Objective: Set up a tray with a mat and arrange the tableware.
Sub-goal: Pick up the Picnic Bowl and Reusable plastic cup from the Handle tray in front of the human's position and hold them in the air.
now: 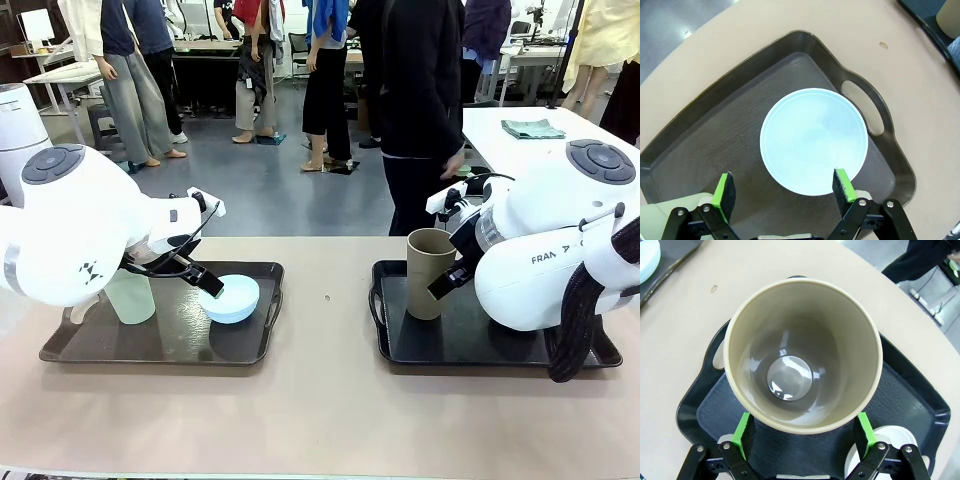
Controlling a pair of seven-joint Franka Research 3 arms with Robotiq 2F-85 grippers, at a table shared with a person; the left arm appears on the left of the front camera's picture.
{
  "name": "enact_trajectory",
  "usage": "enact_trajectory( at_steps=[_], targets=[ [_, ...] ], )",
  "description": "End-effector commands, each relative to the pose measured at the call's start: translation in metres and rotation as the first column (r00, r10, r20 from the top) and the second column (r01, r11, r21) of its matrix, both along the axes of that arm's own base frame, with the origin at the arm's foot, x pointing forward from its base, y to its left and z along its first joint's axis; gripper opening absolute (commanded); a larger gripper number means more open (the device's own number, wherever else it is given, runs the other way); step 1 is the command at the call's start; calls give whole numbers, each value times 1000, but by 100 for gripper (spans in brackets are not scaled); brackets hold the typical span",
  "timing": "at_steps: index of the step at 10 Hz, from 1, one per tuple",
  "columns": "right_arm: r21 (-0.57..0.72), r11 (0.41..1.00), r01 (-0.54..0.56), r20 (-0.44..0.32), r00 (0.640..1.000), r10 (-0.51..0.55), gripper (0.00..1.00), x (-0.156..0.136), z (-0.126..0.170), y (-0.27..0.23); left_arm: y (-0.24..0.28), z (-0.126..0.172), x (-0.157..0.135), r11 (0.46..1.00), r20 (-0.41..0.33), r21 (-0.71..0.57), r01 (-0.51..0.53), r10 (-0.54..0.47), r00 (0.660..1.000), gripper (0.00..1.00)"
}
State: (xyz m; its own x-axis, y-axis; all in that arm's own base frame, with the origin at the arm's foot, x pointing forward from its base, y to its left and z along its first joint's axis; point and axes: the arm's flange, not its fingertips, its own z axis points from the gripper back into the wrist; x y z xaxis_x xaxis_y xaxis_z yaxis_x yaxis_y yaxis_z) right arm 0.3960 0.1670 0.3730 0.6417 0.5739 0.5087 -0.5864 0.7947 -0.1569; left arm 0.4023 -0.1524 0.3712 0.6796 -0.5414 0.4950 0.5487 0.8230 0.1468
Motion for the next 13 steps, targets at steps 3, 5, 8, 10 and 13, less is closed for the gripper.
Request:
enact_trajectory(
  at_steps=[3,5,8,10,13],
  targets=[
    [0,1000,0,0,1000,0,100,0,0,0,2,0,1,1000,-1,-2,-4,4,1000,100],
    [-32,999,34,-36,999,-35,100,-8,13,-2,0,0,0,1000,0,0,0,0,1000,100],
    [-131,969,211,-128,965,-227,100,-91,59,-64,49,55,-71,999,-116,-46,5,-11,993,100],
    [-133,935,328,-234,907,-351,100,-169,59,-113,89,83,-136,991,-227,-80,-103,82,970,100],
    [-149,940,308,-244,909,-337,100,-85,116,-92,61,113,-70,995,-230,-75,-73,54,972,100]
  ],
)
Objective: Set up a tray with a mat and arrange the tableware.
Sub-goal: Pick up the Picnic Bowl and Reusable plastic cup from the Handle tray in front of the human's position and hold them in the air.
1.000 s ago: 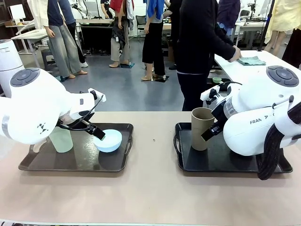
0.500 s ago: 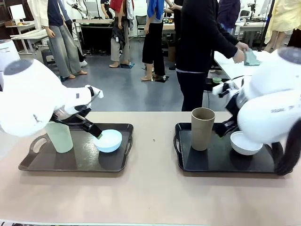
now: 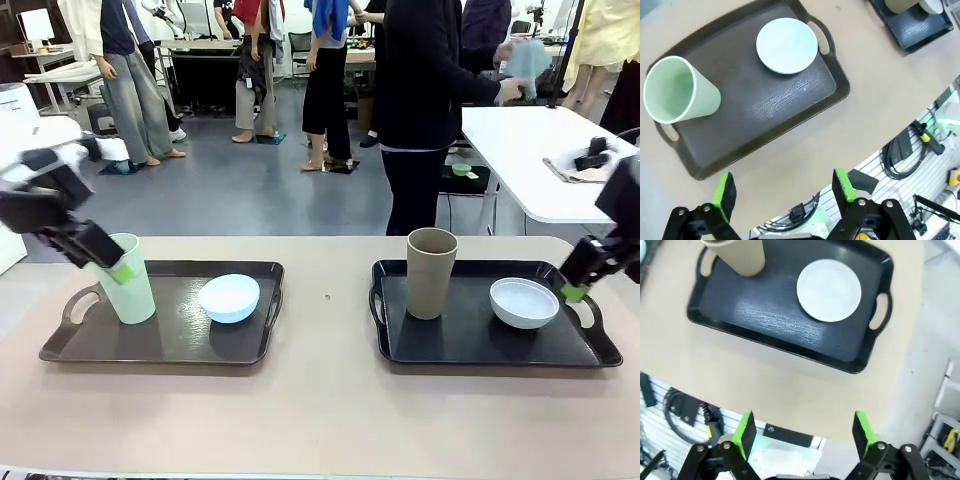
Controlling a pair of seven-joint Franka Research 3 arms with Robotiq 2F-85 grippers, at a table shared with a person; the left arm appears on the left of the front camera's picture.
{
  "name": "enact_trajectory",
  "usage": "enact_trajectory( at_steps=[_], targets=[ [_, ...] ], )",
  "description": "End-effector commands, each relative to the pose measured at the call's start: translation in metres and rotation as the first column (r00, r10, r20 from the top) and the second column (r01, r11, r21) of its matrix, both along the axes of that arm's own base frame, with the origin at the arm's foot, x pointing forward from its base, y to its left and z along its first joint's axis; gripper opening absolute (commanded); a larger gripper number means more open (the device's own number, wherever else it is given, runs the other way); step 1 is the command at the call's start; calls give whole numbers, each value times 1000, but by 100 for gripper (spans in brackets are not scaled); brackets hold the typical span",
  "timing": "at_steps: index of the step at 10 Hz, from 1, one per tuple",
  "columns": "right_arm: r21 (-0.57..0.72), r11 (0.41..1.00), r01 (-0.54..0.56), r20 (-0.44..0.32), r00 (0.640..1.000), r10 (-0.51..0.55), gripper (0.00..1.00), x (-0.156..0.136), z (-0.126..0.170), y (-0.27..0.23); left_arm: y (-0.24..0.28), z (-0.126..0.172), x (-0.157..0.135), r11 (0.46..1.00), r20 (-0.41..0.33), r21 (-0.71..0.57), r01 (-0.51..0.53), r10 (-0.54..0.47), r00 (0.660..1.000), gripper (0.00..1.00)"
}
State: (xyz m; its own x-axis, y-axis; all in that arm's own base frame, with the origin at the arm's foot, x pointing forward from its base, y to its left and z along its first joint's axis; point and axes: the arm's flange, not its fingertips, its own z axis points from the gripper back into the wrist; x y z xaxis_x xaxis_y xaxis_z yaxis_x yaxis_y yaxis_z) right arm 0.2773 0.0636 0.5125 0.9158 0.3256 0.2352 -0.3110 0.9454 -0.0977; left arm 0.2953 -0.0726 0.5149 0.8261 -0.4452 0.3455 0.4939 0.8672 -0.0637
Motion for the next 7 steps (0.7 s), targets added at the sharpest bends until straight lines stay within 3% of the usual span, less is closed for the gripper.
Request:
enact_trajectory(
  at_steps=[1,2,3,4,5,6,7],
  targets=[
    [-23,999,-25,20,999,25,100,33,-24,11,-19,-31,37,1000,26,6,12,-13,1000,100],
    [-23,999,-25,20,999,25,100,33,-24,11,0,0,0,1000,0,0,0,0,1000,100],
    [-4,1000,-6,5,1000,6,100,8,-5,3,-10,-20,11,997,-39,-73,31,-34,999,100],
    [194,980,-35,-107,993,57,100,26,0,-5,0,-13,30,984,-63,-173,44,-55,997,100],
    [391,920,-4,-178,981,80,100,30,0,-34,20,-19,30,936,-92,-349,40,-77,993,100],
    [624,780,50,-212,971,108,100,29,1,-73,42,-22,23,836,-86,-547,51,-116,990,100],
    [826,557,84,-190,973,135,100,29,-1,-103,65,-23,28,656,-60,-749,95,-209,976,100]
  ],
)
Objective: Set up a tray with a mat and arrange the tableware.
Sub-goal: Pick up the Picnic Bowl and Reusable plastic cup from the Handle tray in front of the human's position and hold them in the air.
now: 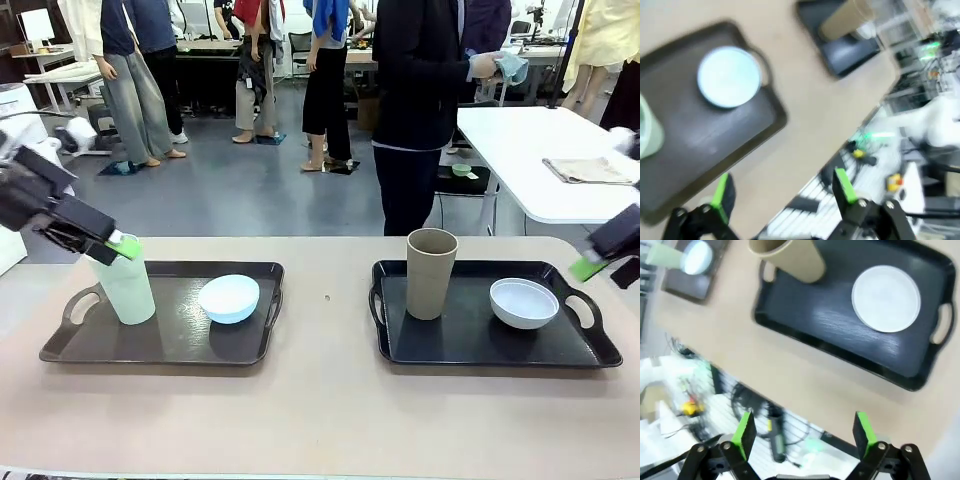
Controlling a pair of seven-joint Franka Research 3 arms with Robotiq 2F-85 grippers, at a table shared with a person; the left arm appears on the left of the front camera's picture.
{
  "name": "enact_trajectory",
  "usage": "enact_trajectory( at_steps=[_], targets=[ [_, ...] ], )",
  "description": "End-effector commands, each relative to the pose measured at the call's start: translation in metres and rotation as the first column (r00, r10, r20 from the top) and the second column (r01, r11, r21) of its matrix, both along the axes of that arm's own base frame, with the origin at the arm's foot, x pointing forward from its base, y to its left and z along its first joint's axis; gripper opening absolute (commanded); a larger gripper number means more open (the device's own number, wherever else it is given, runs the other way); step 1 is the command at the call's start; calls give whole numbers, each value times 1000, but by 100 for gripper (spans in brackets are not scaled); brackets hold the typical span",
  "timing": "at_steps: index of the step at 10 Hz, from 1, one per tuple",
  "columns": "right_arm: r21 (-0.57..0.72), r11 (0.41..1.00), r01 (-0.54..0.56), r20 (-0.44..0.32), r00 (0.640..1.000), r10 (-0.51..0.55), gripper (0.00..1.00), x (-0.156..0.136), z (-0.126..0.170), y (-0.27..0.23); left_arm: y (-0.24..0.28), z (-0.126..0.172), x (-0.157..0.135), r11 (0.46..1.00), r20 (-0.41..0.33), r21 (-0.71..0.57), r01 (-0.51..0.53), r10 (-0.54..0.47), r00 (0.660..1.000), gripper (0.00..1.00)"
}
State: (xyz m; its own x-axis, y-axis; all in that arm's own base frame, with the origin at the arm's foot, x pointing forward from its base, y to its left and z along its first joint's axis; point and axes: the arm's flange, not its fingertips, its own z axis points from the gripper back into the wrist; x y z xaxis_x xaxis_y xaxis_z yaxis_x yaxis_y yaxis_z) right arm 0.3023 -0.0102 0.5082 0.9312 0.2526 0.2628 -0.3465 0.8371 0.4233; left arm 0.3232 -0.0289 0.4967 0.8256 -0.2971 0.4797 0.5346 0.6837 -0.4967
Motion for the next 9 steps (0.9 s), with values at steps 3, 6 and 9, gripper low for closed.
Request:
enact_trajectory(
  at_steps=[3,6,9],
  targets=[
    [159,985,61,-44,998,-55,100,-2,-1,-29,19,-5,0,986,-10,-168,25,-27,1000,100],
    [826,564,21,-200,945,257,100,11,-13,-15,19,-28,23,836,-146,-548,-34,-56,988,100],
    [856,458,239,-407,858,312,100,9,-61,-27,16,-45,21,808,-294,-576,-124,-63,954,100]
  ],
)
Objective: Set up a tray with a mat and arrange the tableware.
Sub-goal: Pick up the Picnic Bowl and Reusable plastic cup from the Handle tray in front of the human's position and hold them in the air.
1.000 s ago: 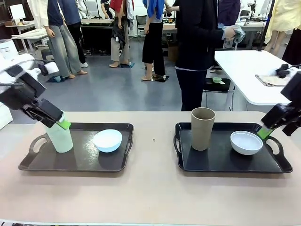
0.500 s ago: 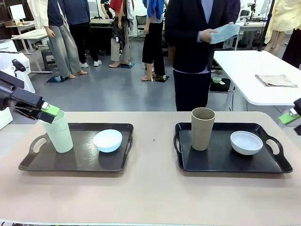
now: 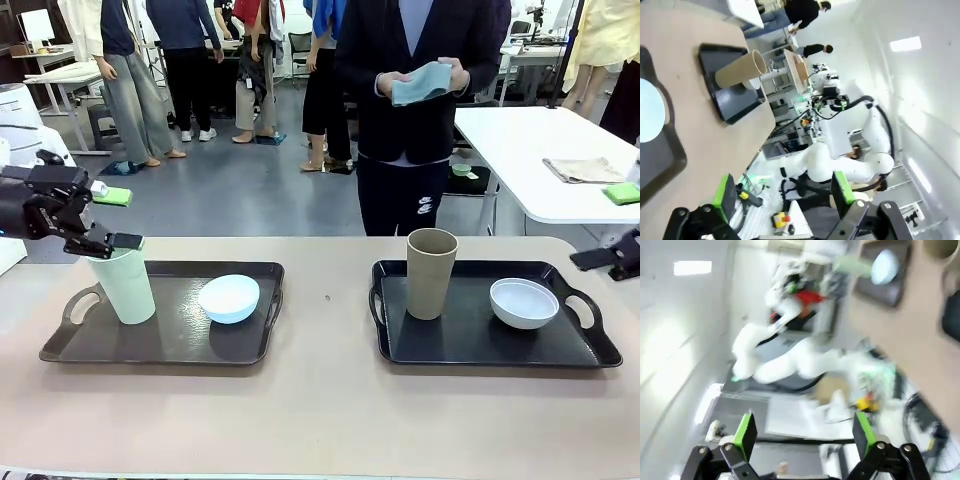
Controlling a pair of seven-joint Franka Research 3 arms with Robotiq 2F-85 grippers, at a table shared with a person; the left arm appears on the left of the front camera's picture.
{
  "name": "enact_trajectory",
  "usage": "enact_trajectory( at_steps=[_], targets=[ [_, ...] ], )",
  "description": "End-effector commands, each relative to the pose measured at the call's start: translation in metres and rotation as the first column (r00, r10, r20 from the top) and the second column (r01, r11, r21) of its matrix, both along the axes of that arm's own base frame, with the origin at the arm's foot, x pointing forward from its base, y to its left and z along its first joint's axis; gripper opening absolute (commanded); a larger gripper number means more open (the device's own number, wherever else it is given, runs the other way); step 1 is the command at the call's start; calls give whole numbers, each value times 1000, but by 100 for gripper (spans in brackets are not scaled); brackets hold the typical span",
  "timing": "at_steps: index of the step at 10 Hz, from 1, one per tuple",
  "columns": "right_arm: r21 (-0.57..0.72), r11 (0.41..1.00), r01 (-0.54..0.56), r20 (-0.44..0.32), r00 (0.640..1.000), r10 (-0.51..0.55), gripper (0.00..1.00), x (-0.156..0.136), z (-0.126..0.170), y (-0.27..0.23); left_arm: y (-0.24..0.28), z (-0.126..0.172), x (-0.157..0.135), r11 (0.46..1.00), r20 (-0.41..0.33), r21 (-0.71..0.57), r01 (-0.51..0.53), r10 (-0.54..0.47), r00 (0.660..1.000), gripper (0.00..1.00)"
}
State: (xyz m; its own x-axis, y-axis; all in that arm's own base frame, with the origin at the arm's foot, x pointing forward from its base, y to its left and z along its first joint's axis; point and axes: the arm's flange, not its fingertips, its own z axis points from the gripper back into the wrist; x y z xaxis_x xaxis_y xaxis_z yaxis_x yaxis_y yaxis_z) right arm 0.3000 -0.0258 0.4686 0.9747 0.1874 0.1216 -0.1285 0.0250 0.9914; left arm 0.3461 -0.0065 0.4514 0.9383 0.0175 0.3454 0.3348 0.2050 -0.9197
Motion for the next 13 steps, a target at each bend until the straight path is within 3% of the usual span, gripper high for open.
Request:
enact_trajectory(
  at_steps=[1,2,3,13],
  targets=[
    [97,995,0,-245,969,23,100,7,-32,-14,-6,-3,-11,999,-129,49,21,-14,992,100],
    [21,1000,2,-236,972,3,100,6,-33,-13,-2,2,-14,993,-128,115,11,4,992,100],
    [91,996,-23,-115,993,33,100,-1,-22,-8,-1,-9,0,1000,-62,7,10,-10,998,100],
    [91,996,-23,-115,993,33,100,-1,-22,-8,-1,-9,0,1000,-62,7,10,-10,998,100]
  ],
)
